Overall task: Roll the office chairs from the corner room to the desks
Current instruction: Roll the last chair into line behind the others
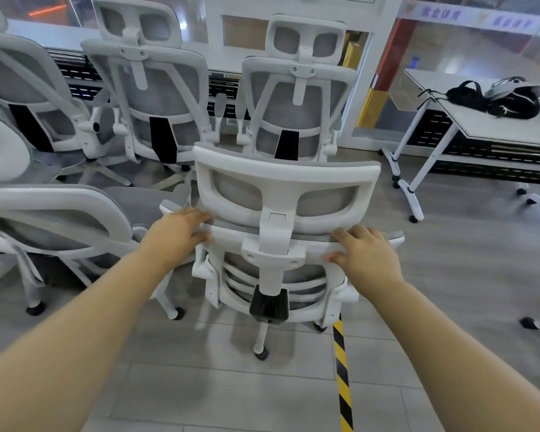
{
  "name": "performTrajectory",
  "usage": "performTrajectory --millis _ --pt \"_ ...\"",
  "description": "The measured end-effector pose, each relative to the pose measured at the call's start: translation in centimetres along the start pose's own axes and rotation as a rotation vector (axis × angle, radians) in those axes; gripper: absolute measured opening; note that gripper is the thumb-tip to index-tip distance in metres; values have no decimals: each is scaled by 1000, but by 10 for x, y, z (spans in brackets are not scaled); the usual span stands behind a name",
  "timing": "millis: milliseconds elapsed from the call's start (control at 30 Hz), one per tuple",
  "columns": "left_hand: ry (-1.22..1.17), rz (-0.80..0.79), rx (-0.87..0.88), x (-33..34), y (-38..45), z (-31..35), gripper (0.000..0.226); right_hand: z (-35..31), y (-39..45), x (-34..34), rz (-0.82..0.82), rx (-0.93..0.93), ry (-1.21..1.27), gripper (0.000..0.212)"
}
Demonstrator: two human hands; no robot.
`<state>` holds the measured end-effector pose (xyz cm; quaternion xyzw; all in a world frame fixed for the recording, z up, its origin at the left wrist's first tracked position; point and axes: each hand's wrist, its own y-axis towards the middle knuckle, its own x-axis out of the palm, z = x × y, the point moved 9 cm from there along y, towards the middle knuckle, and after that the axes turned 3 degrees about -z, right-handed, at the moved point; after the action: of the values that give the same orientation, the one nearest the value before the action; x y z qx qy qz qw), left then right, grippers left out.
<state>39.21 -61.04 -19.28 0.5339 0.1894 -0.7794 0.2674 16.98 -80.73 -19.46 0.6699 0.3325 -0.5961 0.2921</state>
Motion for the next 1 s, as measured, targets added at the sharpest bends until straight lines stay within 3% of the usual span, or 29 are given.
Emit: performTrajectory --millis 567,867,1000 --pt "39 -66 4 0 3 2 41 -5 6 -6 -102 4 -23 47" --pt "251 -301 -14 3 -7 8 61 -17 9 -19 -433 -22 -141 47" --pt "263 -378 -68 -7 -22 17 53 -37 7 -36 -480 -123 -193 43"
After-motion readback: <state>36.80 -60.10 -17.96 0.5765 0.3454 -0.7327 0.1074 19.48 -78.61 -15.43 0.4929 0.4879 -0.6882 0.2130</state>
